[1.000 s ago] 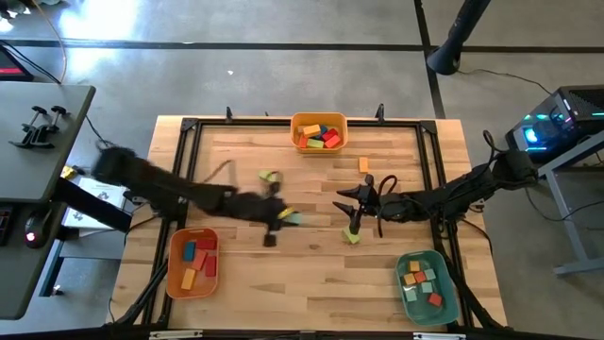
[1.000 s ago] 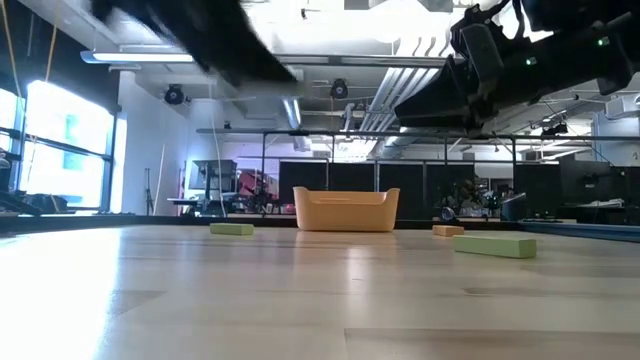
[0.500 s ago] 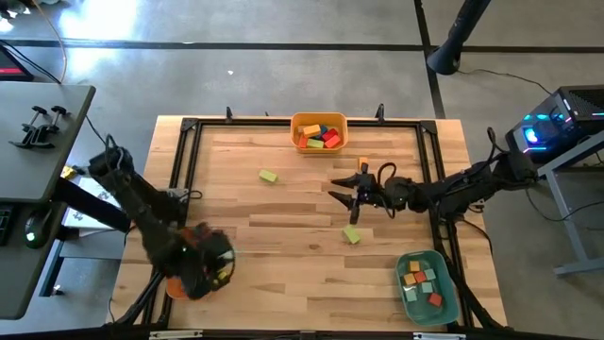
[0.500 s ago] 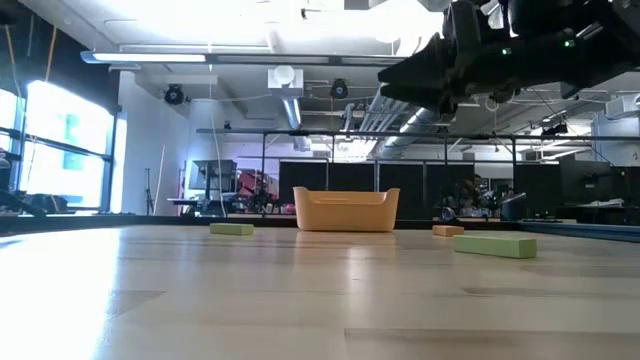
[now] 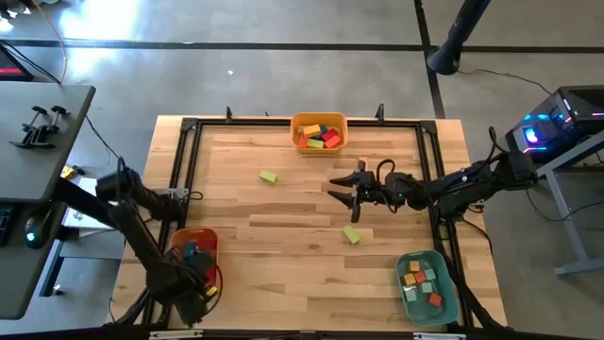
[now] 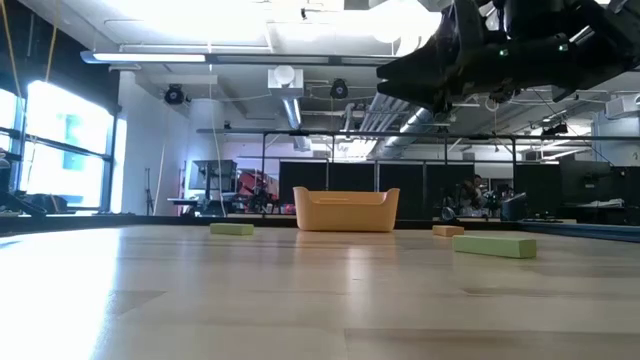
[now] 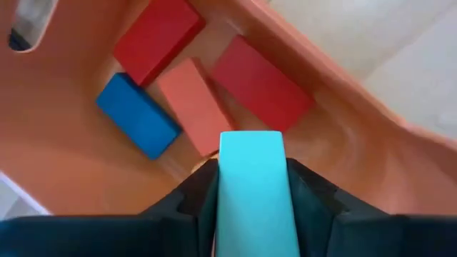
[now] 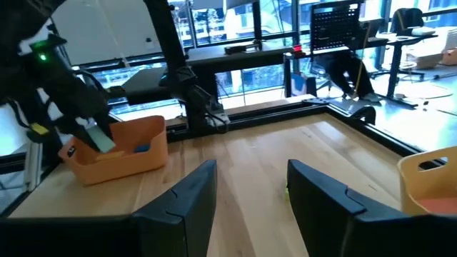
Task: Sort blocks by size
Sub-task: Put the blue narrow rectangular block into the orange bin, then put the top green narrow rectangular block into the orange bin
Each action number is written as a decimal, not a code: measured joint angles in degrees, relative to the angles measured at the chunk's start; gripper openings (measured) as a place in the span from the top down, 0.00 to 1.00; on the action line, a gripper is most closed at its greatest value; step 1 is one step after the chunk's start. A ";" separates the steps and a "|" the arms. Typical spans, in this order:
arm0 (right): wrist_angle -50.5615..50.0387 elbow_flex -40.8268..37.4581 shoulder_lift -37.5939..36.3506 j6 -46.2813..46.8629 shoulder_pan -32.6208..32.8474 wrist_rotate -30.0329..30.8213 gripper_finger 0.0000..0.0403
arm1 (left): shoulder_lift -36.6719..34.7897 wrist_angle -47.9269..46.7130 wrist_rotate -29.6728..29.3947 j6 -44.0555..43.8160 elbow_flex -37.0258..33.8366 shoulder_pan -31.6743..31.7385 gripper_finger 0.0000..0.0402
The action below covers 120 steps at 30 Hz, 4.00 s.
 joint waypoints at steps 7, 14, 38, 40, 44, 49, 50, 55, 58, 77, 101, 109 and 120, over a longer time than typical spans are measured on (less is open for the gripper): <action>0.00 0.00 0.00 -0.61 0.01 -1.53 0.59 | 4.01 0.01 -1.07 -3.07 0.05 0.04 0.64; -0.11 0.00 0.00 -1.39 0.03 -1.78 0.59 | 0.55 -6.61 -7.62 -7.35 0.07 -0.83 0.48; -3.54 0.00 -2.12 -5.52 2.68 -2.35 0.59 | -5.45 17.70 -29.07 67.65 -0.34 58.66 0.48; -4.32 0.00 -2.12 -5.38 2.68 -2.35 0.59 | -5.45 22.96 -24.01 76.50 -0.32 64.68 0.49; -6.61 0.00 -2.12 -2.88 2.87 -2.34 0.59 | -4.18 27.16 -13.63 88.46 -0.28 74.78 0.52; -8.88 0.02 -2.12 -2.32 4.70 -2.20 0.59 | 0.52 27.39 -2.92 112.06 -0.30 80.64 0.56; -9.00 0.02 -2.12 -2.32 5.23 -2.22 0.59 | 1.52 27.17 -0.91 117.40 -0.35 80.81 0.57; -9.13 0.02 -2.12 -2.31 7.94 -0.57 0.59 | 4.25 28.25 0.66 131.71 -0.37 80.65 0.55; -9.10 0.02 -2.12 -2.32 9.35 1.88 0.59 | 5.21 28.52 0.66 133.95 -0.37 80.82 0.51; -9.08 0.02 -2.12 -0.01 12.28 4.21 0.59 | 15.55 29.74 4.40 131.26 0.13 82.30 0.68; -7.67 0.02 -1.99 0.17 12.32 4.21 0.59 | -12.38 87.56 3.83 96.96 -22.38 54.83 0.79; -6.74 0.02 -1.97 -0.79 12.32 4.18 0.59 | -12.44 98.28 -2.70 92.32 -25.08 45.79 0.79; -6.51 0.02 -1.97 -1.03 12.32 4.18 0.59 | -16.79 85.01 -29.86 82.55 -23.73 24.12 0.79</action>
